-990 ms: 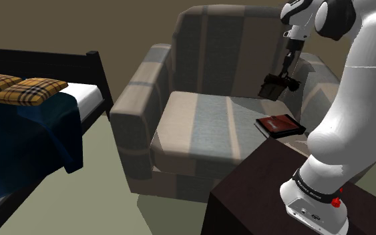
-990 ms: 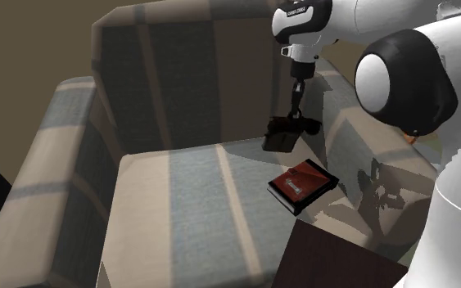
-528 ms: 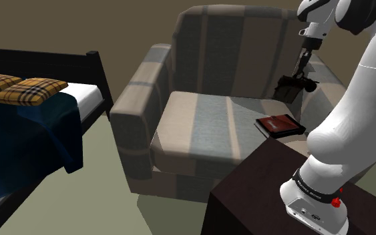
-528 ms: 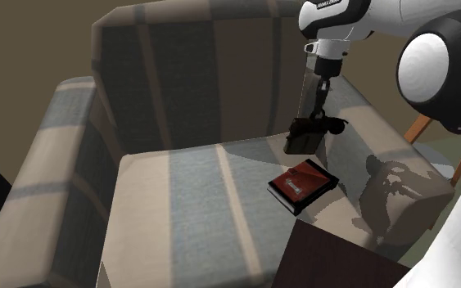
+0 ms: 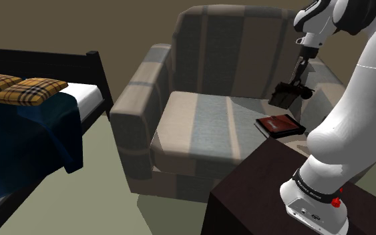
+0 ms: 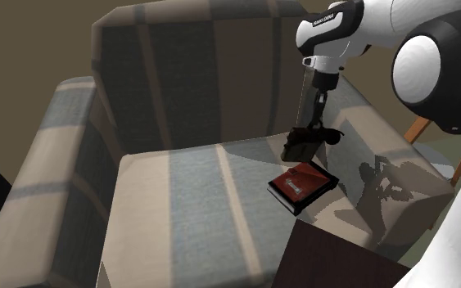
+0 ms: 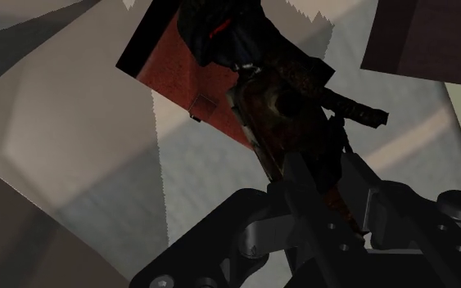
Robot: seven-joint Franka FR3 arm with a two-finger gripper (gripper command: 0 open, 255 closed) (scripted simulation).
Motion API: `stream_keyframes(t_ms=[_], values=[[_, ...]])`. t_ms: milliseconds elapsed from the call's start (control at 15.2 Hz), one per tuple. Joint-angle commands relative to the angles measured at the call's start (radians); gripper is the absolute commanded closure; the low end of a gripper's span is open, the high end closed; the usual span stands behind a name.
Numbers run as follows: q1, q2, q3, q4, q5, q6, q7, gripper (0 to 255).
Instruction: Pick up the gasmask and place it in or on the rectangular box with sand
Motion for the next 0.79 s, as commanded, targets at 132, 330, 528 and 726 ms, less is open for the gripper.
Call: stream_keyframes(t_ms=[132, 330, 528, 726], values=[[-0.003, 0.018, 0.003, -0.033, 0.013, 0.049, -0.011, 255], [-0.005, 0.034, 0.006, -0.056, 0.025, 0.084, -0.02, 255], [-0.008, 0.052, 0.01, -0.077, 0.038, 0.119, -0.03, 255], [-0.012, 0.072, 0.015, -0.095, 0.052, 0.152, -0.041, 255]])
